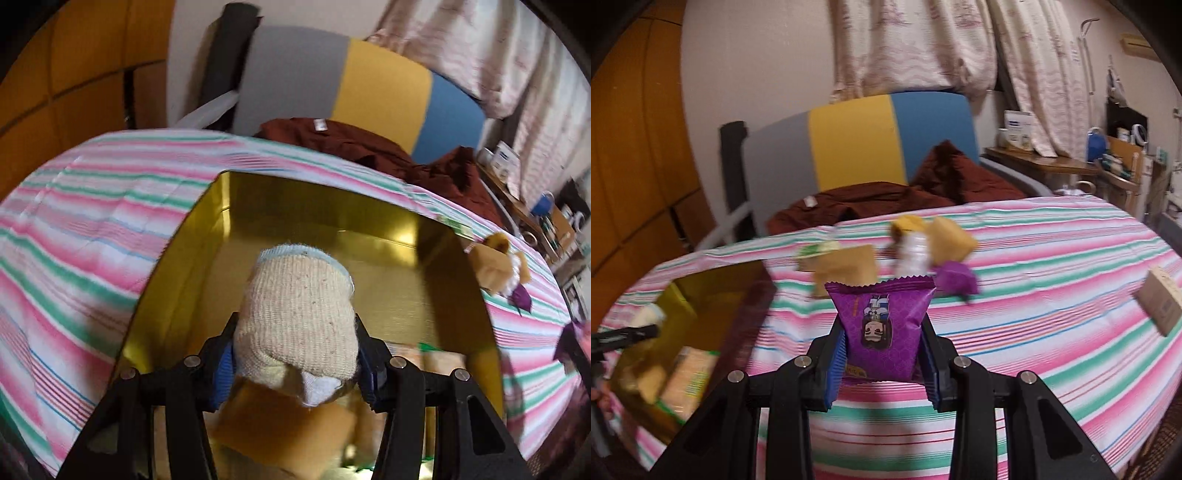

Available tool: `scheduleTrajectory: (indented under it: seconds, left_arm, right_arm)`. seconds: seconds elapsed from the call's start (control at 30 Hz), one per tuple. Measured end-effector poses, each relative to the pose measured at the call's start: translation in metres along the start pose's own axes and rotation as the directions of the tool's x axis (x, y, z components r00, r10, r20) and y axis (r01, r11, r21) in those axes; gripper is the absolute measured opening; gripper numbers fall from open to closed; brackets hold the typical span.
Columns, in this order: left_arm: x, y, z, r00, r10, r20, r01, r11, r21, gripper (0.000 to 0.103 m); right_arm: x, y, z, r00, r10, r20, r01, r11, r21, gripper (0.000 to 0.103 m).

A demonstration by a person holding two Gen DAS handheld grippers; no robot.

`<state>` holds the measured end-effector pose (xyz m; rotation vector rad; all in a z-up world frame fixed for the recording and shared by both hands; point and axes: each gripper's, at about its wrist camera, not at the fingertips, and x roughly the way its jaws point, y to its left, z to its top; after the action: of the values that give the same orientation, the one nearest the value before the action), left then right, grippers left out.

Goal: Organize objects
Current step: 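Lower the knit item into the gold tray with the left gripper while the right drops the candy in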

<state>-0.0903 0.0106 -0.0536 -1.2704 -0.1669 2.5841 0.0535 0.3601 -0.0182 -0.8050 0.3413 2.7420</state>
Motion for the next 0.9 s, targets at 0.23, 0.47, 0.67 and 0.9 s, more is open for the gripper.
scheduleTrajectory:
  seconds: [0.23, 0.47, 0.67, 0.9]
  left_arm:
    - [0.009, 0.023, 0.000, 0.999, 0.033, -0.032, -0.034, 0.999, -0.037, 0.055]
    - [0.002, 0.025, -0.003, 0.998, 0.060, -0.013, -0.060, 0.998, -0.036, 0.063]
    - [-0.023, 0.023, -0.014, 0.996, 0.043, 0.076, -0.040, 0.998, -0.049, 0.082]
    - [-0.043, 0.013, -0.038, 0.988, 0.043, 0.146, -0.036, 0.998, -0.046, 0.095]
  right_arm:
    - [-0.010, 0.050, 0.003, 0.994, 0.113, 0.000, -0.113, 0.992, -0.049, 0.035]
    - [-0.013, 0.088, 0.008, 0.981, 0.195, -0.013, -0.196, 0.977, -0.087, 0.035]
    - [-0.004, 0.119, 0.013, 0.962, 0.265, -0.059, -0.270, 0.957, -0.105, 0.035]
    - [0.024, 0.159, 0.008, 0.922, 0.337, -0.191, -0.359, 0.928, -0.098, 0.035]
